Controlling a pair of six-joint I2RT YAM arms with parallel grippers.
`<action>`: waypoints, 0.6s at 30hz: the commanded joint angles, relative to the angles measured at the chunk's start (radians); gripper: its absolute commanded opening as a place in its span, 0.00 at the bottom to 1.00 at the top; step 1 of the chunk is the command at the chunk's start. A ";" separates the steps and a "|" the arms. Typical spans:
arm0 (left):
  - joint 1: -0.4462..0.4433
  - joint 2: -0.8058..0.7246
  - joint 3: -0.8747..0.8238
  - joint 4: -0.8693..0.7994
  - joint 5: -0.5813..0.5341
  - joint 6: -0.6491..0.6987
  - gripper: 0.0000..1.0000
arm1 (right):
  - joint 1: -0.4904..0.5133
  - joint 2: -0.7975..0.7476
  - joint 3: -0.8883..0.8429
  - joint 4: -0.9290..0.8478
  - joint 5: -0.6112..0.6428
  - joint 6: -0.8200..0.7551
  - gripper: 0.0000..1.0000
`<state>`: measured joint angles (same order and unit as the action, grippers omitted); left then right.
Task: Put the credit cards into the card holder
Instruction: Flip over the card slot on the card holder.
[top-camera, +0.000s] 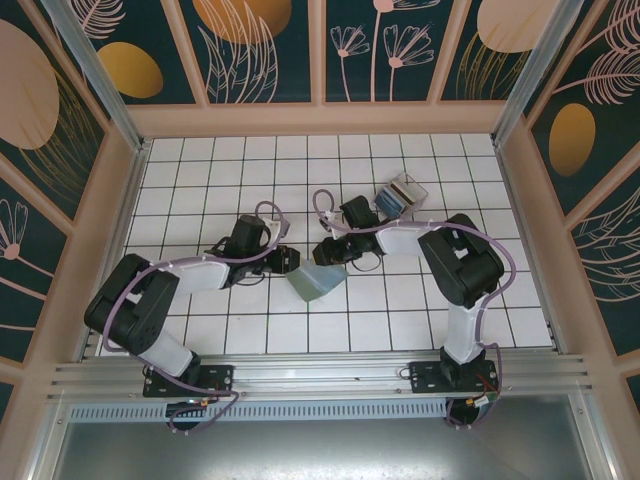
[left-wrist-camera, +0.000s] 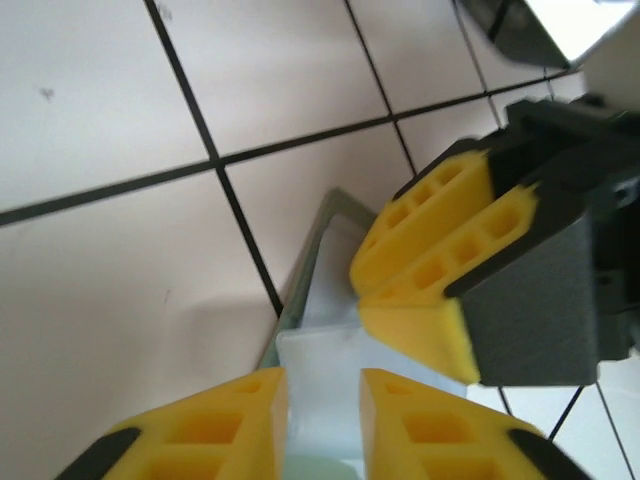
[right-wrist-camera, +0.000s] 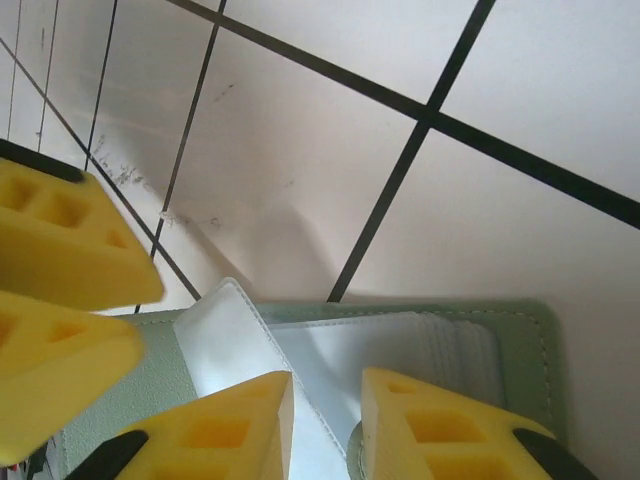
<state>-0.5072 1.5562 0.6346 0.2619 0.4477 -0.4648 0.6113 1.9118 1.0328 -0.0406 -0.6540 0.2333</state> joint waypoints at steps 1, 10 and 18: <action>-0.005 -0.030 -0.010 0.015 -0.035 -0.023 0.37 | -0.004 0.013 -0.007 -0.087 -0.055 -0.029 0.25; -0.003 0.028 -0.011 0.033 0.086 -0.172 0.40 | -0.018 0.006 -0.012 -0.103 -0.128 -0.051 0.29; -0.002 0.126 -0.010 0.222 0.287 -0.219 0.30 | -0.049 0.030 -0.059 -0.025 -0.159 -0.022 0.27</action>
<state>-0.5072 1.6493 0.6270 0.3874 0.6243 -0.6510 0.5793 1.9121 1.0073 -0.0742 -0.7921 0.2134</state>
